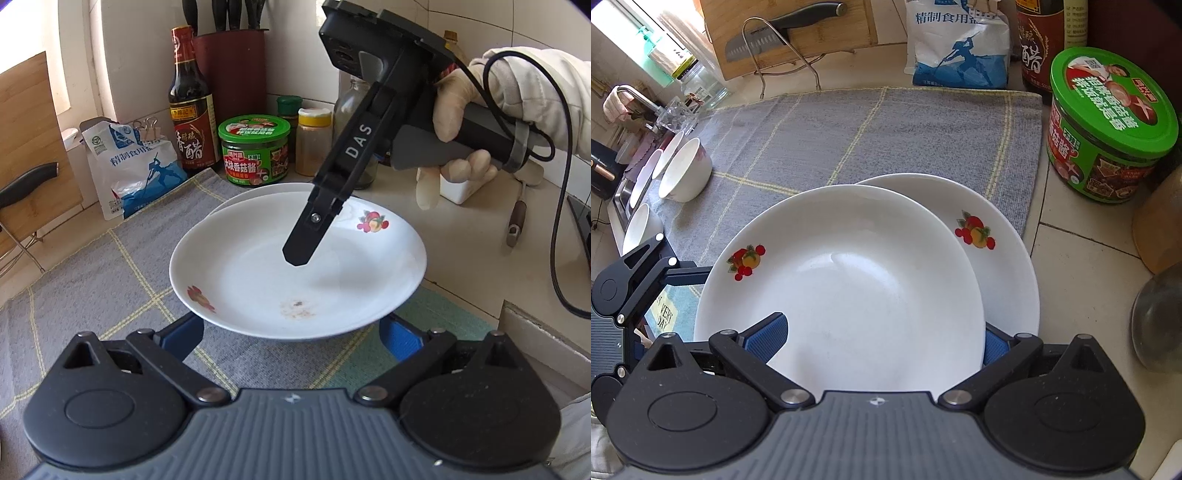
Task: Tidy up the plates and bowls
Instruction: 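Lower the flowered plate onto the plate stack with the right tool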
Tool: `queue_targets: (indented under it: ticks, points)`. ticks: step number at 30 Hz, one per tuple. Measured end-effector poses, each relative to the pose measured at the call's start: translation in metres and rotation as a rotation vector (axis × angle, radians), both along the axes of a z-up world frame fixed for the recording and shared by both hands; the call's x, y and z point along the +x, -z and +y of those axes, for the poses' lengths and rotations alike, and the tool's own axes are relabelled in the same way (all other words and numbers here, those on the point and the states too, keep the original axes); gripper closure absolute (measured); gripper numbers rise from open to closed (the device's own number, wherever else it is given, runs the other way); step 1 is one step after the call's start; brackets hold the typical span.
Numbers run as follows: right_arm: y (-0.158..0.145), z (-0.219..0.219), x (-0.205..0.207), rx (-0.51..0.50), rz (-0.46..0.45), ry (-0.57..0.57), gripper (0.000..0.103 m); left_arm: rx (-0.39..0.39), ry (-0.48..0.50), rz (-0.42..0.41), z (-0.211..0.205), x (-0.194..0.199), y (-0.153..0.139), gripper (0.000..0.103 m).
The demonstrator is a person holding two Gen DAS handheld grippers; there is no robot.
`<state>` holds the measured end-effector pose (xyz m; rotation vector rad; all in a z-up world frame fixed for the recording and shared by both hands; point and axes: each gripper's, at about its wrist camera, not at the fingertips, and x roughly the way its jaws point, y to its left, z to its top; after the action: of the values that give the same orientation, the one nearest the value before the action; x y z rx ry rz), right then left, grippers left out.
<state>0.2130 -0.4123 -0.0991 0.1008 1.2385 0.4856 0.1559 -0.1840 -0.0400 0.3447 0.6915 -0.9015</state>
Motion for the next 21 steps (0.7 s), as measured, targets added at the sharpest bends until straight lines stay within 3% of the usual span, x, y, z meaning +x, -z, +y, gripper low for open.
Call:
queue_targets:
  ticks: [21]
  points:
    - [-0.01, -0.011, -0.02, -0.009, -0.014, 0.057, 0.0, 0.003, 0.027, -0.001, -0.006, 0.01, 0.006, 0.002]
